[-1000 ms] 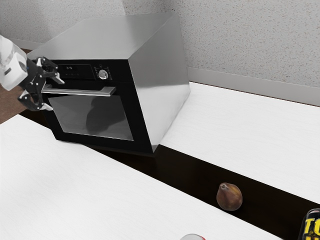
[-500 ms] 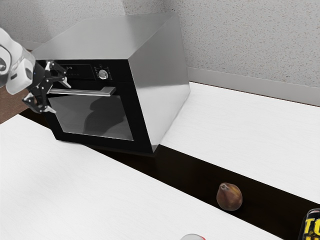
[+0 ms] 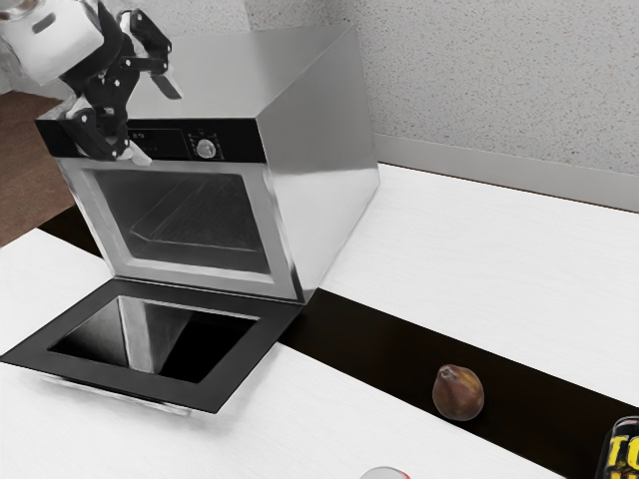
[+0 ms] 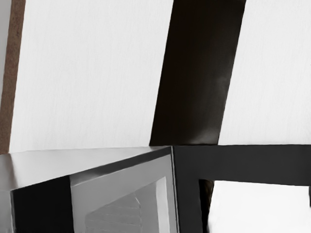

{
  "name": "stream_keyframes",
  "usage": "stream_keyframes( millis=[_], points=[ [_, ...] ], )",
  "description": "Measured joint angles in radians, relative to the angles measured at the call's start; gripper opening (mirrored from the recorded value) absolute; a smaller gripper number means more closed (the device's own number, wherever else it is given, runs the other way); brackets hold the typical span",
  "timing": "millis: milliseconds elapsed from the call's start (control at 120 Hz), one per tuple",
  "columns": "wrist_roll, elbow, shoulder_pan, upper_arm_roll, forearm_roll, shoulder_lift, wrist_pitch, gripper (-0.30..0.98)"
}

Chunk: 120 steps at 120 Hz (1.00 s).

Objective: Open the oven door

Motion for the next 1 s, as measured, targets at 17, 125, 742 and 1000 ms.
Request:
stream_keyframes(
  millis=[17, 125, 742, 1000],
  points=[
    [-0.040, 0.014, 0.019, -0.007, -0.009, 0.031, -0.017, 0.66],
    [-0.274, 0.116, 0.073, -0.026, -0.041, 0.234, -0.100, 0.67],
    [-1.073, 0.149, -0.204, 0.235, -0.021, 0.469, -0.249, 0.69],
    [-1.232, 0.149, -0.288, 0.323, -0.021, 0.470, -0.251, 0.69]
  ],
)
